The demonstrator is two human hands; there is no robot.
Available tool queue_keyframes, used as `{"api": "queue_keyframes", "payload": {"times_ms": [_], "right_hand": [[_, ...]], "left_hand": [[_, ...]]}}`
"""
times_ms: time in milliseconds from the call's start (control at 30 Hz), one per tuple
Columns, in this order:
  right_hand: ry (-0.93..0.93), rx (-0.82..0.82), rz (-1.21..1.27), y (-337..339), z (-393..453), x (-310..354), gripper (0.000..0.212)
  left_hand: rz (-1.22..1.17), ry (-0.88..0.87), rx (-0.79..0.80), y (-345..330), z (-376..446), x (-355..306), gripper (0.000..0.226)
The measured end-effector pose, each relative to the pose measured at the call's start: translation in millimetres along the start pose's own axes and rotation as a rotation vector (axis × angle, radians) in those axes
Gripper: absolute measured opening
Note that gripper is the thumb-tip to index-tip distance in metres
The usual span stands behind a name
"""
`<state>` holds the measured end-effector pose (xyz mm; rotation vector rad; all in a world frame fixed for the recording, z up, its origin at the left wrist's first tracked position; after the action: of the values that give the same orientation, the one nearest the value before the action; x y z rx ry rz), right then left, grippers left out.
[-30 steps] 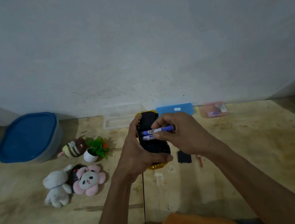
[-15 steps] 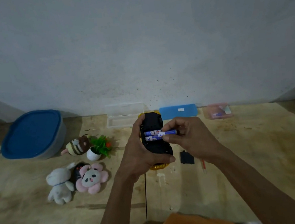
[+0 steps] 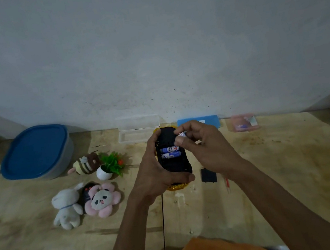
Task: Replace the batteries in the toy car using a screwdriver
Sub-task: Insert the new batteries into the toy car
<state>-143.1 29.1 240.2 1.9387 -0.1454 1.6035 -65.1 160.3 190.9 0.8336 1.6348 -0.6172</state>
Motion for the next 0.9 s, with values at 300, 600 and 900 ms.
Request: {"api": "queue_keyframes", "payload": {"times_ms": [300, 600, 900], "right_hand": [[-0.020, -0.211, 0.066, -3.7, -13.1, -23.0, 0.015], [0.043, -0.153, -0.118, -0.9, -13.4, -30.6, 0.018], [0.078, -0.122, -0.274, -10.3, -18.9, -27.2, 0.018]], "left_hand": [[-0.093, 0.010, 0.000, -4.4, 1.1, -1.2, 0.125], [-0.100, 0.006, -0.006, -2.3, -0.3, -0.9, 0.124], [-0.092, -0.001, 0.018, -4.6, -5.5, 3.2, 0.125]]}}
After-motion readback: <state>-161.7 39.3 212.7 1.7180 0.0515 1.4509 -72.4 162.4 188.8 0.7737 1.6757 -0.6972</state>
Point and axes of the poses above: each hand's wrist, its own z-axis towards the middle knuckle, its own y-axis out of the back of the hand, x = y × z, the point moved 5 cm from there along z, towards the middle knuckle, and after that the axes turned 1 degree about x, right-handed, at the moved point
